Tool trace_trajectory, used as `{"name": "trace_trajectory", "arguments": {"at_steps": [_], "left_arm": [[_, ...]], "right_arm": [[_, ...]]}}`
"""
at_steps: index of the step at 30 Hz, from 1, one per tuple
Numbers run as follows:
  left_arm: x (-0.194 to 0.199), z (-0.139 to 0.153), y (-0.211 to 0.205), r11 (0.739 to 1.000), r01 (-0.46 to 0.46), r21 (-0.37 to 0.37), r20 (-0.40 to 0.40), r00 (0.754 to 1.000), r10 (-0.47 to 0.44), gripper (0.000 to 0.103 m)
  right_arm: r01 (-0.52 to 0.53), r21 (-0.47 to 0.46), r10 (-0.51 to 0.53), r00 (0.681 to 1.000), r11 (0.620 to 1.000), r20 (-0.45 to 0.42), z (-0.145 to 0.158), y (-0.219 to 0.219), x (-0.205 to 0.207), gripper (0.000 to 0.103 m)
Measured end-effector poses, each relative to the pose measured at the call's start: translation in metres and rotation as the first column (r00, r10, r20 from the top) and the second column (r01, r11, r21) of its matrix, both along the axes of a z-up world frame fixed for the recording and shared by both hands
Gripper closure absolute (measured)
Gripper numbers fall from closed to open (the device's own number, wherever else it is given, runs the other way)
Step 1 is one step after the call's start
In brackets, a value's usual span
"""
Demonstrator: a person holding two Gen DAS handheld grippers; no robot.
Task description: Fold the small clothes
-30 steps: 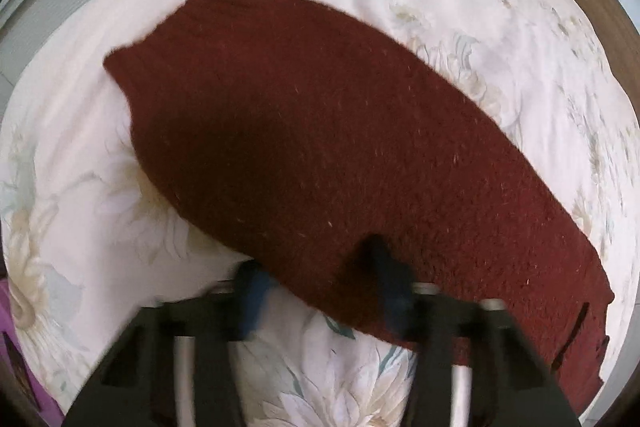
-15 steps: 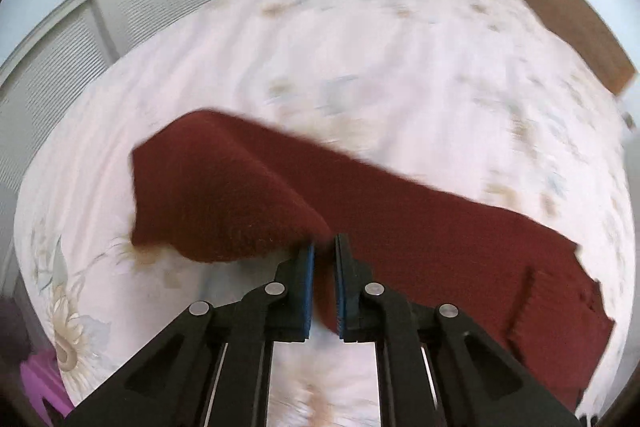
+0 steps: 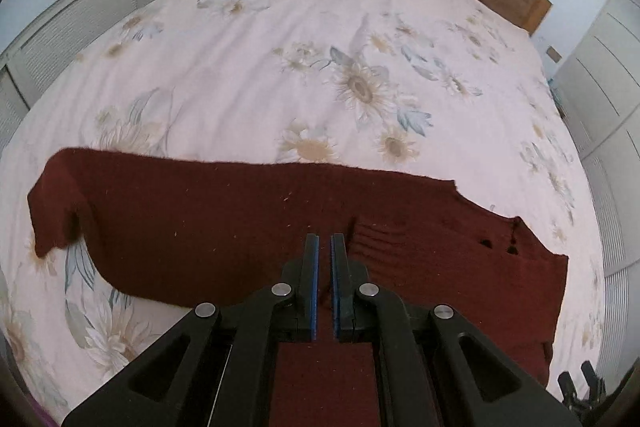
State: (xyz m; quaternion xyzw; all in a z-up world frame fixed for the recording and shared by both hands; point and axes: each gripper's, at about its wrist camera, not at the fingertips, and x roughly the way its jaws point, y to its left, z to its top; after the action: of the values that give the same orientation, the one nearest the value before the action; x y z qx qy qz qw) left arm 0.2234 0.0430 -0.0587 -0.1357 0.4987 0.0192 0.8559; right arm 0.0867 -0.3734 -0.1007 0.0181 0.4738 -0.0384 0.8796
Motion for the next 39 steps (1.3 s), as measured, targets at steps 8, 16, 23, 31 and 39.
{"name": "trace_trajectory", "arguments": {"at_steps": [8, 16, 23, 31, 39], "left_arm": [[-0.021, -0.006, 0.076, 0.989, -0.146, -0.035, -0.049, 0.988, 0.144, 0.096], [-0.046, -0.010, 0.173, 0.929, -0.365, -0.057, -0.094, 0.929, 0.359, 0.023], [-0.040, -0.039, 0.215, 0.870, -0.468, -0.156, -0.179, 0.880, 0.441, 0.010], [-0.022, -0.068, 0.248, 0.786, -0.613, -0.083, -0.249, 0.776, 0.579, 0.012], [-0.015, -0.068, 0.257, 0.826, -0.563, -0.027, -0.262, 0.802, 0.537, 0.089]], "right_arm": [[0.011, 0.017, -0.010, 0.999, 1.000, -0.035, -0.016, -0.002, -0.002, 0.000], [0.005, 0.010, -0.005, 0.998, 1.000, -0.064, -0.028, 0.003, -0.001, 0.000], [0.010, -0.009, -0.010, 0.997, 1.000, -0.082, -0.031, 0.004, -0.001, 0.001], [0.003, -0.053, -0.009, 0.994, 0.999, -0.109, -0.034, 0.005, 0.003, 0.000], [-0.004, -0.060, -0.003, 0.993, 0.998, -0.115, -0.037, 0.007, 0.009, 0.000]]}}
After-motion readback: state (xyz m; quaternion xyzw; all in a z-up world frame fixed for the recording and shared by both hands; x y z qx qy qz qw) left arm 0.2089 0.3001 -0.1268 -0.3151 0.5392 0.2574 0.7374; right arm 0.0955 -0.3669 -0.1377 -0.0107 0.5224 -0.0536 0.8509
